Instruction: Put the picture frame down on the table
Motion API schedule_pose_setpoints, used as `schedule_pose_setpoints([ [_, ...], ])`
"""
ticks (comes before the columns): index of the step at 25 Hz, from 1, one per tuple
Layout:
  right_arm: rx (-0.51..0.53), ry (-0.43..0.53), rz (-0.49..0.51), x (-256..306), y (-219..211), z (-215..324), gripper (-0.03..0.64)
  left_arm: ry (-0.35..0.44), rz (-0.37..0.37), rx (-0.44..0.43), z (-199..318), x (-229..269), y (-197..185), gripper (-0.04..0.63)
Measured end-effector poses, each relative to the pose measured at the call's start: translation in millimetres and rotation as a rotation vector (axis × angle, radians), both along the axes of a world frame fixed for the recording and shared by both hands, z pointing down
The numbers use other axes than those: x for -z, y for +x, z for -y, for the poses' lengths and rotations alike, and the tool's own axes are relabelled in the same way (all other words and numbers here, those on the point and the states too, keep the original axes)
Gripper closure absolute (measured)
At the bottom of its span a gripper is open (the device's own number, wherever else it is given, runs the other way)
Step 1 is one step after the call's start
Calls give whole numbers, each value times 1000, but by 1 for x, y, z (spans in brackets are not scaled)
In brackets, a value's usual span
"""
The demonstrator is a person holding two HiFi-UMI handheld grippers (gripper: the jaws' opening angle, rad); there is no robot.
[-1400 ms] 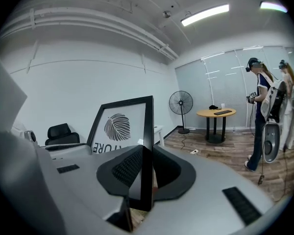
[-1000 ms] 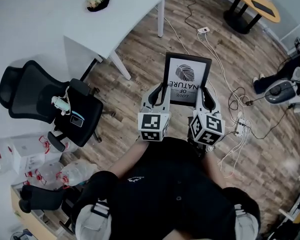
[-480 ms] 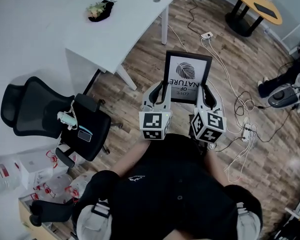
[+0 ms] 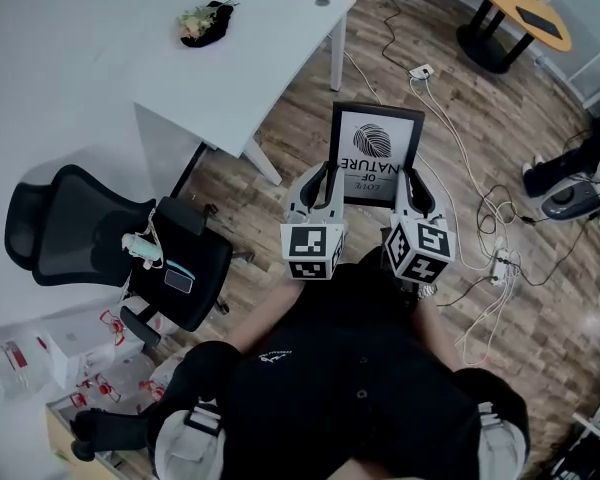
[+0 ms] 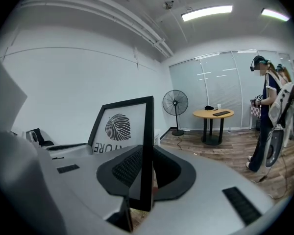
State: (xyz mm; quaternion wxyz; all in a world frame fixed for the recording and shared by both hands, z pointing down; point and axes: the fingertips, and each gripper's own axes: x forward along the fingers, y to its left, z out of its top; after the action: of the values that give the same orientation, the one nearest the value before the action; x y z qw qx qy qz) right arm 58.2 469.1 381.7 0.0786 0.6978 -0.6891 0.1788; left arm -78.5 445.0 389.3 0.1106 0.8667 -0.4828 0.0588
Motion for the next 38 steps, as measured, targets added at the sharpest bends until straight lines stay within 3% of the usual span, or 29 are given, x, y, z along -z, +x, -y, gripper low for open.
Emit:
schedule_pose_setpoints([
  [18,108,-16,21,-11,9,118,552,-18,15,106,103,-9,7,522],
  [38,205,-35,66,-6,137,285,552,-34,56,205,253,2,135,522],
])
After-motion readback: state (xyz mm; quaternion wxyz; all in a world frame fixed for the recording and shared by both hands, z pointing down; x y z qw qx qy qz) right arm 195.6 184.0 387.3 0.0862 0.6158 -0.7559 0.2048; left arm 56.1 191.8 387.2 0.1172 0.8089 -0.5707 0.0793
